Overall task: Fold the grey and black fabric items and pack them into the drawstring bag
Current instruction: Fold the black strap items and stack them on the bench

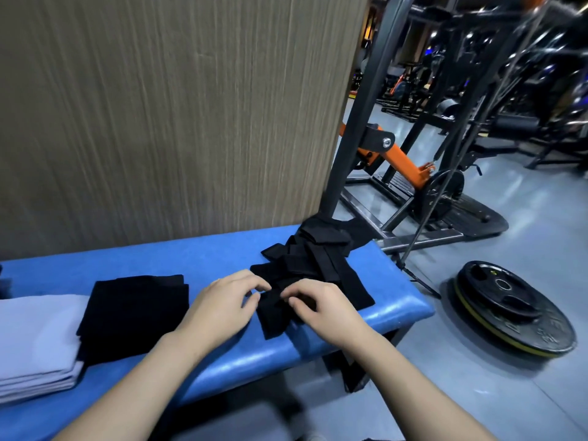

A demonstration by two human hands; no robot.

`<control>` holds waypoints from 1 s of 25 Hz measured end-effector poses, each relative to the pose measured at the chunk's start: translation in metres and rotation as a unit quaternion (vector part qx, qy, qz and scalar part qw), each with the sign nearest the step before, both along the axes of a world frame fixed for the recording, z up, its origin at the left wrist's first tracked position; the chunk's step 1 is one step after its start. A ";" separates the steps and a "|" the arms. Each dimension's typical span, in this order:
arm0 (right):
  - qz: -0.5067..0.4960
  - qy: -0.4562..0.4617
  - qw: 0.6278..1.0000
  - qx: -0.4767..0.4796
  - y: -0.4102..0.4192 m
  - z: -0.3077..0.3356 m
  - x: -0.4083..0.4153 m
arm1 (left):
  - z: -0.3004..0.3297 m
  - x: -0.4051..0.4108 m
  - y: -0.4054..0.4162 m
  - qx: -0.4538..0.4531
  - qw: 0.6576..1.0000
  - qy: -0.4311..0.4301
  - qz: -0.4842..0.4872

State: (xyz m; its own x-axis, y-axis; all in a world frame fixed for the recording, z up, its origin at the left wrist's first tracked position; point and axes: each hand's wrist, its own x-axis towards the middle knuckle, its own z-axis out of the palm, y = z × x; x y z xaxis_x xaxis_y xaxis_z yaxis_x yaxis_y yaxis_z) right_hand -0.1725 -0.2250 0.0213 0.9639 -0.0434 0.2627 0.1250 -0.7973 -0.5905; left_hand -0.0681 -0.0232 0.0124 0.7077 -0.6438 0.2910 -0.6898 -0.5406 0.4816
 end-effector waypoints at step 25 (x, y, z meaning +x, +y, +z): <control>-0.140 0.155 0.967 -0.149 -0.221 0.002 0.207 | 0.018 0.185 -0.238 0.098 0.992 0.045 0.057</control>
State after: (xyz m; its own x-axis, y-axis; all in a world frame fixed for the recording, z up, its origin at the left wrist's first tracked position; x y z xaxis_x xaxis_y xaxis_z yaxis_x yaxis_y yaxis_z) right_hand 0.0348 -0.4456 0.0234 0.9600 -0.2799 0.0049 -0.2652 -0.9149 -0.3044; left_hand 0.1164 -0.2616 0.0302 0.7966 -0.5963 0.0994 -0.5776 -0.7021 0.4165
